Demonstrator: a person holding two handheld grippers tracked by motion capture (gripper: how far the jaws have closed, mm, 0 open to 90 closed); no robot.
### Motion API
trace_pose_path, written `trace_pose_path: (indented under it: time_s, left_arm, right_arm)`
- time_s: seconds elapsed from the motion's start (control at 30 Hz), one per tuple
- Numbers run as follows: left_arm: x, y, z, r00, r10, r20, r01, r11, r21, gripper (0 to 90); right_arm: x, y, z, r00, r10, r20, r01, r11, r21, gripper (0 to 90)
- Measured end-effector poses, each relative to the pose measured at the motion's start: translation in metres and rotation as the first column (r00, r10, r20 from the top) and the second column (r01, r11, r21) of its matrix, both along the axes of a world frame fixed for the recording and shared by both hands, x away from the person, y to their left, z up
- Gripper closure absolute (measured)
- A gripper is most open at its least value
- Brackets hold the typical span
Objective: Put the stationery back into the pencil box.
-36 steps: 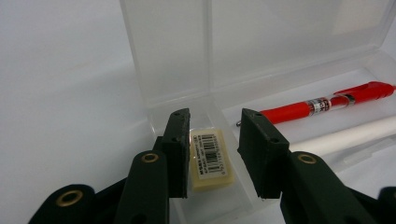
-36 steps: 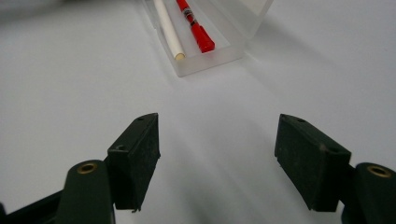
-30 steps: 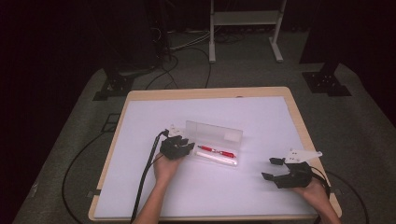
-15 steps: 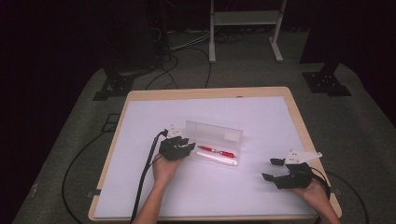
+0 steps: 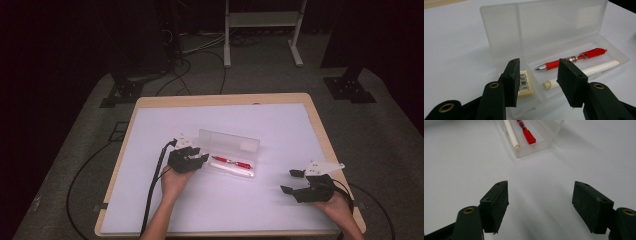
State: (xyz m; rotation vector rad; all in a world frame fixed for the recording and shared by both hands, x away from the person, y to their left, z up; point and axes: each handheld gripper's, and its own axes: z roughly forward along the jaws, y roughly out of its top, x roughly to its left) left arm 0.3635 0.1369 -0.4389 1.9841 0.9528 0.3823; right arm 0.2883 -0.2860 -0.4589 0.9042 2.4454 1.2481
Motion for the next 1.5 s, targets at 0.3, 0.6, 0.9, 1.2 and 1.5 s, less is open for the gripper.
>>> trace_pose_path:
  time_s: [0.3, 0.6, 0.9, 1.2, 1.5]
  left_arm:
    - [-0.005, 0.012, -0.001, 1.0, 0.002, -0.007, -0.002, 0.9997, -0.024, 48.1]
    - [-0.01, 0.018, 0.0, 0.9998, -0.016, -0.01, 0.016, 0.9994, -0.032, 41.0]
    - [-0.015, 0.023, -0.001, 0.9996, -0.02, -0.019, 0.019, 0.9992, -0.034, 35.9]
    - [-0.02, 0.028, 0.003, 0.9995, -0.03, -0.011, 0.029, 0.9989, -0.037, 32.7]
    - [-0.024, 0.034, 0.004, 0.9993, -0.035, -0.009, 0.035, 0.9984, -0.045, 28.7]
  right_arm:
    - [0.0, 0.001, -0.001, 1.0, -0.003, -0.001, 0.003, 1.0, -0.005, 27.5]
    - [0.001, 0.001, -0.002, 1.0, -0.007, -0.003, 0.007, 1.0, -0.008, 27.3]
    - [0.001, 0.001, -0.003, 1.0, -0.006, -0.004, 0.006, 1.0, -0.015, 27.0]
    - [0.001, 0.001, -0.004, 0.9999, -0.011, -0.006, 0.011, 1.0, -0.017, 26.6]
    - [0.002, 0.001, -0.005, 0.9999, -0.013, -0.012, 0.012, 1.0, -0.02, 26.0]
